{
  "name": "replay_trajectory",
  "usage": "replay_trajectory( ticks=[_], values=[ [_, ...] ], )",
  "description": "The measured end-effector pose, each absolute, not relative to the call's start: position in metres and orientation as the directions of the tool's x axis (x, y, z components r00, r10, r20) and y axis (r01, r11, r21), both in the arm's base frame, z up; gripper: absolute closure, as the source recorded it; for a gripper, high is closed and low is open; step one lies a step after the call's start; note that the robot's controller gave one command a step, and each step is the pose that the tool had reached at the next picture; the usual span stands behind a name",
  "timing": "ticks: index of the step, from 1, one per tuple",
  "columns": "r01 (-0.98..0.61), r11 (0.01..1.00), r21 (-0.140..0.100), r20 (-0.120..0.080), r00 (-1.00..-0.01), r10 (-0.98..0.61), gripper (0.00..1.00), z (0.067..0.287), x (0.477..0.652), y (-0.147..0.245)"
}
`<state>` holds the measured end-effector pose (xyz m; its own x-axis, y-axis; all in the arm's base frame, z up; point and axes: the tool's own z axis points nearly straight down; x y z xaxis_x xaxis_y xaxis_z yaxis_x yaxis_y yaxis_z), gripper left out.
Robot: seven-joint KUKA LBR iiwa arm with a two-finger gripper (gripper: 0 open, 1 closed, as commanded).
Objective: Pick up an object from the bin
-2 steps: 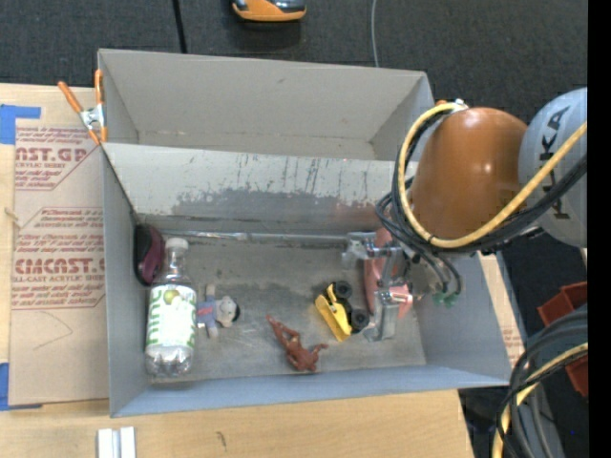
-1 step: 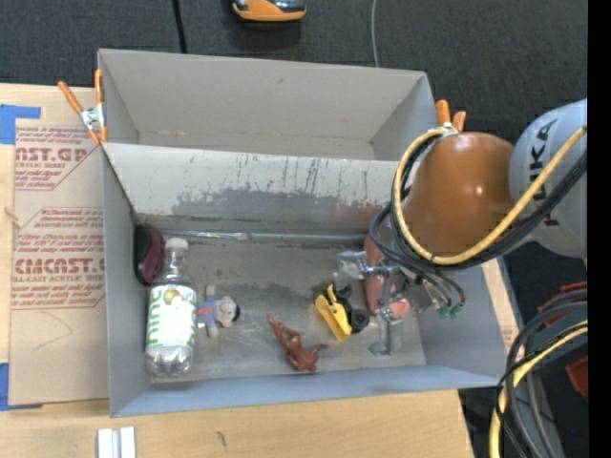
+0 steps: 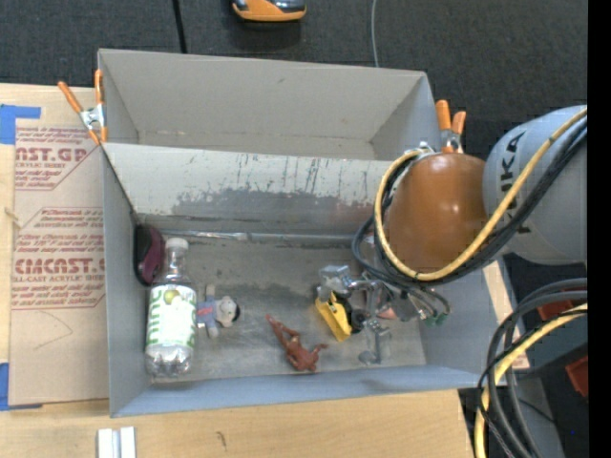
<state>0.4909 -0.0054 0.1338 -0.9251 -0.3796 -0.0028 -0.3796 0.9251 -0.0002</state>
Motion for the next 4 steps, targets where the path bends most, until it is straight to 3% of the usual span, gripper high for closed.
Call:
replay_trajectory(
  ticks=[1,2,3,4],
  values=[
    [-0.266,0.964,0.001,0.000,-0.964,-0.266,0.00,0.107,0.491,0.001],
    [-0.296,0.955,0.000,0.000,-0.955,-0.296,0.00,0.089,0.485,0.007],
    [-0.642,0.767,-0.001,-0.003,-0.767,-0.642,0.00,0.077,0.488,0.017],
    [-0.679,0.734,0.000,-0.003,-0.734,-0.679,0.00,0.073,0.489,0.016]
  ],
)
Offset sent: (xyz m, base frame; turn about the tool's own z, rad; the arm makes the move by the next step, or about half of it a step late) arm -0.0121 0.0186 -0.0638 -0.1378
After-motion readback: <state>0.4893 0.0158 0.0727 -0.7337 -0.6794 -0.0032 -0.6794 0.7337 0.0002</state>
